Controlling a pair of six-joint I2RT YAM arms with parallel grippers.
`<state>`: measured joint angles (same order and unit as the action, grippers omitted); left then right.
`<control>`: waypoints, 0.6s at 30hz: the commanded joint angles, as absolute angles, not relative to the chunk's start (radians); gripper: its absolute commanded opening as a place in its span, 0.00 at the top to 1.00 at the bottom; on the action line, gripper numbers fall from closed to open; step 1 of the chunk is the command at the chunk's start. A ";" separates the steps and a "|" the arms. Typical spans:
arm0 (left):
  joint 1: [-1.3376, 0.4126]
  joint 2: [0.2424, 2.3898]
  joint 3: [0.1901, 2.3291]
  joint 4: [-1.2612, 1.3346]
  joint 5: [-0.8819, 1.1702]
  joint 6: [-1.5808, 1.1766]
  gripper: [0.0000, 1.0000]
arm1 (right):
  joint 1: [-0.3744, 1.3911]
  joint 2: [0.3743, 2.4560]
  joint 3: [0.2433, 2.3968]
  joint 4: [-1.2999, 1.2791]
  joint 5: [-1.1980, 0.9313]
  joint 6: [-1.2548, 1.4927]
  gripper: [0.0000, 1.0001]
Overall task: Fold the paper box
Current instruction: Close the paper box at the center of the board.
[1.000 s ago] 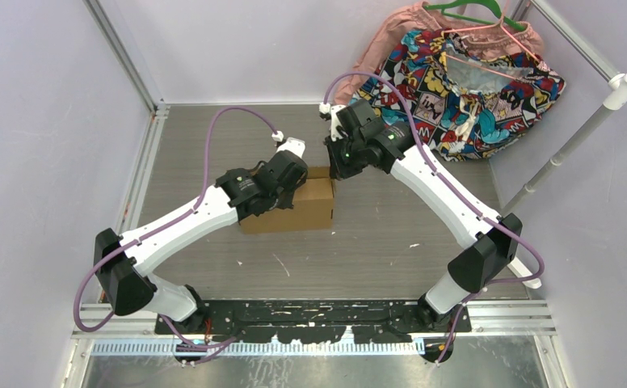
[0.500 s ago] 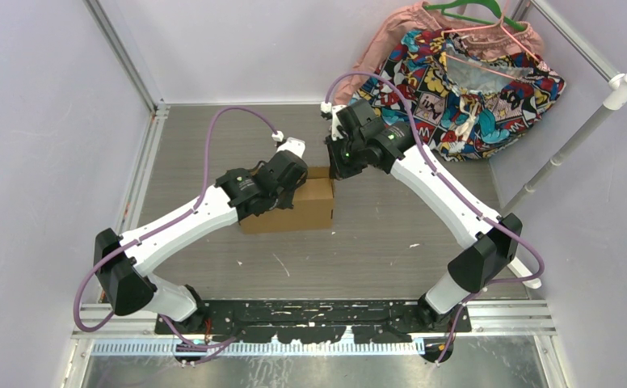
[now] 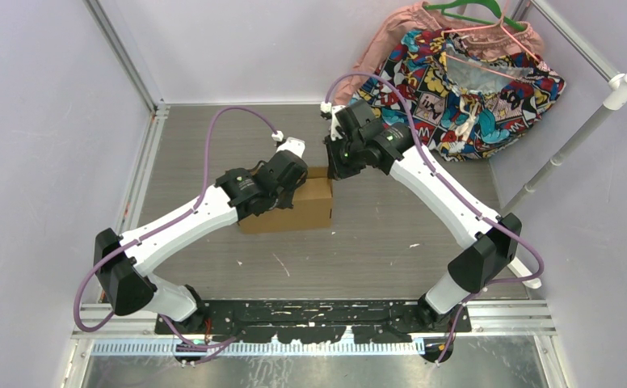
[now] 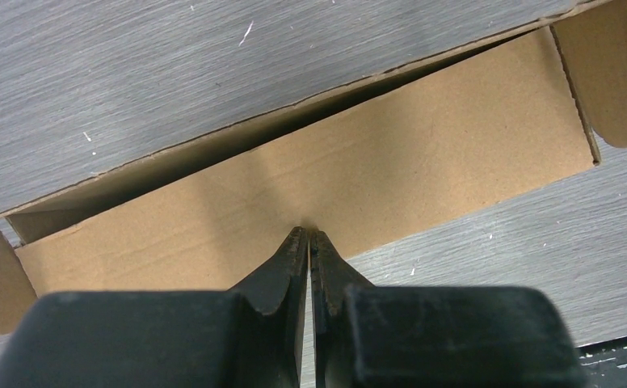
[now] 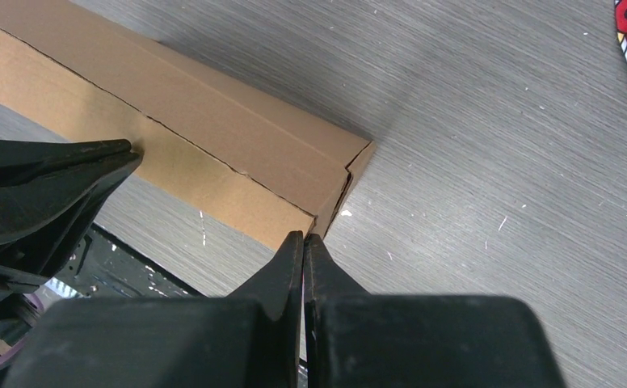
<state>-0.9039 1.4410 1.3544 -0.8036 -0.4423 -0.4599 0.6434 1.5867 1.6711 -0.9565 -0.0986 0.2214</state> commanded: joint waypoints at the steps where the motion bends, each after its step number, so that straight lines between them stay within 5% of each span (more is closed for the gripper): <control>1: -0.907 1.453 1.343 -0.796 -0.411 -0.458 0.92 | 0.676 1.563 1.668 -0.889 -0.166 0.253 0.99; 18: -0.908 1.449 1.341 -0.796 -0.412 -0.454 0.92 | 0.684 1.554 1.644 -0.881 -0.144 0.252 0.99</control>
